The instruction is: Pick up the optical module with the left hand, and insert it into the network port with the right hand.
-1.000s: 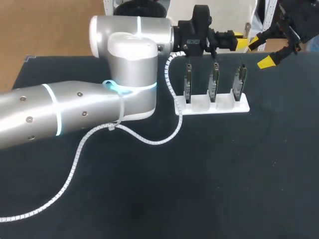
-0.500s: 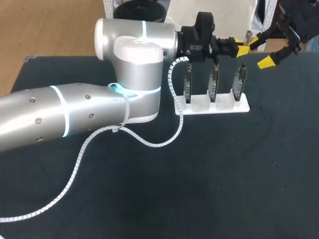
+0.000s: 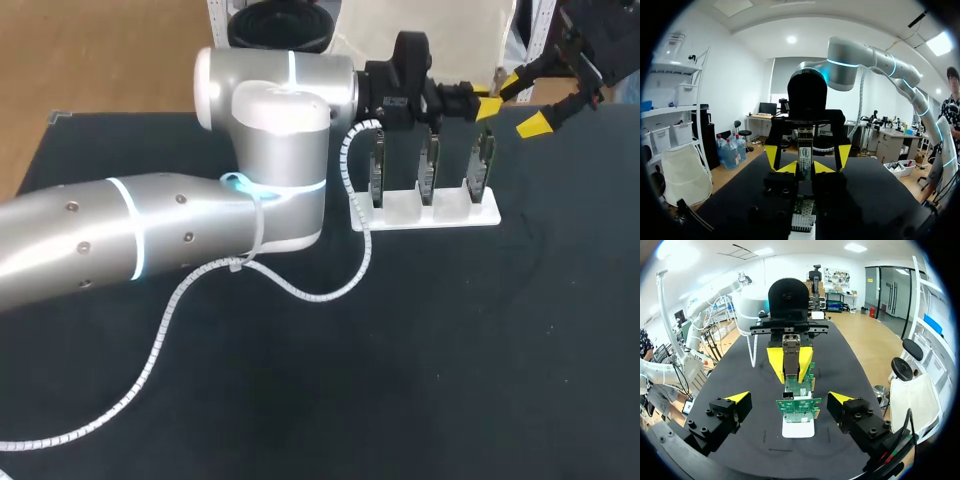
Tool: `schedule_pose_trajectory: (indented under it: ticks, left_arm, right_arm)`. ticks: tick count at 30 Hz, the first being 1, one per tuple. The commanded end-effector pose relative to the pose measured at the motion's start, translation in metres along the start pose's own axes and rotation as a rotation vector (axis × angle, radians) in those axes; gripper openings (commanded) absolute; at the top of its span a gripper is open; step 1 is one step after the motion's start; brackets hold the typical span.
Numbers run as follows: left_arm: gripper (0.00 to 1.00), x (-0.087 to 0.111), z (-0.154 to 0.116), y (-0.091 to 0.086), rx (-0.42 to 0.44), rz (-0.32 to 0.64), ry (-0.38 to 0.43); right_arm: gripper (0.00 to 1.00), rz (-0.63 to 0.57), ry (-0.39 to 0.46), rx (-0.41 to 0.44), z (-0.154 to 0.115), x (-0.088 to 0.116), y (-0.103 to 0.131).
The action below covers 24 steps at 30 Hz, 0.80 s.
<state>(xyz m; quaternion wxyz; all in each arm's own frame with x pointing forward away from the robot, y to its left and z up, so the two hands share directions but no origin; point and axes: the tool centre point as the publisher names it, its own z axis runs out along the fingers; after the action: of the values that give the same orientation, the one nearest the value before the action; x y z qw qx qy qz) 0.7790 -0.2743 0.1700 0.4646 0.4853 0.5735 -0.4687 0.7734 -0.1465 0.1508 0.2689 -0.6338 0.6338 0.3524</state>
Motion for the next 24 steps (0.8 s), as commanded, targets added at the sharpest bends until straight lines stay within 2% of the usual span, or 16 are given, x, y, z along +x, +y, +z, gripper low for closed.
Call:
schedule_pose_trajectory:
  ticks: [1,24]
  left_arm:
    - [0.0,0.0033,0.0025,0.0033,0.002,-0.012,-0.006]
    - [0.0,0.0056,0.0043,0.0055,0.0,-0.019,-0.005]
  right_arm:
    - [1.0,-0.001,0.0,0.003,0.0003,-0.0001,0.0008]
    - [1.0,-0.001,0.0,0.003,0.0003,-0.0001,0.0008]
